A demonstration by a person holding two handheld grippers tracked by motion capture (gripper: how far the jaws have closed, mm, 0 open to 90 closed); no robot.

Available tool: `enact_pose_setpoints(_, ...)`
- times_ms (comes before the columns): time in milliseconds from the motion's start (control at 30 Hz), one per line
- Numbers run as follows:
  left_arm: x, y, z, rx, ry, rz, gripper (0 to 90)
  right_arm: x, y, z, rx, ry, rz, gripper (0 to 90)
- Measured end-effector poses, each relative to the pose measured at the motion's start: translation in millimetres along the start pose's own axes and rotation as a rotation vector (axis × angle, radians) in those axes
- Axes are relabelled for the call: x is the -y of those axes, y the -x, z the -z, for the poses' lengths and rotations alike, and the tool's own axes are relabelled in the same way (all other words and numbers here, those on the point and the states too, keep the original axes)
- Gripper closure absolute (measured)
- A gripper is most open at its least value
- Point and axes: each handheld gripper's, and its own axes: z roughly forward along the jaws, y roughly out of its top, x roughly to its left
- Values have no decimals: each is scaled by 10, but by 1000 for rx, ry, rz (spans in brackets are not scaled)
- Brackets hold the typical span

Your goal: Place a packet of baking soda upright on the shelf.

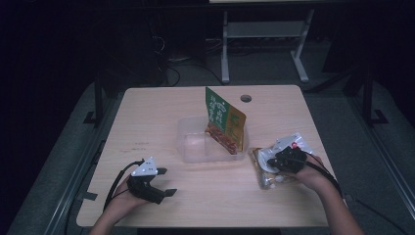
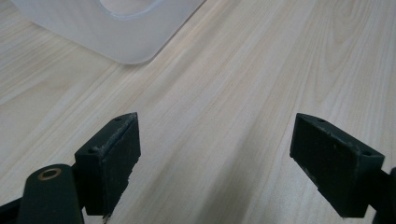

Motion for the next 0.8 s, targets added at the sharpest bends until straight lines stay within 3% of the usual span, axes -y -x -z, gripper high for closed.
enact_pose_setpoints(133, 2, -4, 1, 0, 1, 3, 156, 4, -53, 10, -19, 1, 21, 900)
enact_pose_setpoints(400, -6, 8, -12, 3, -4, -1, 156, 37, -214, 40, -117, 34, 73, 900)
enact_pose_setpoints(533, -2, -1, -12, 1, -2, -2, 156, -13, -238, 65, -55, 37, 102, 900)
enact_pose_setpoints(633, -2, -3, -19, 4, -8, 2, 156, -73, -197, 77, 0, 72, 57, 900)
enact_pose_setpoints(800, -2, 7, -21, 5, -7, -3, 156, -117, -152, -67, -18, 16, 78, 900)
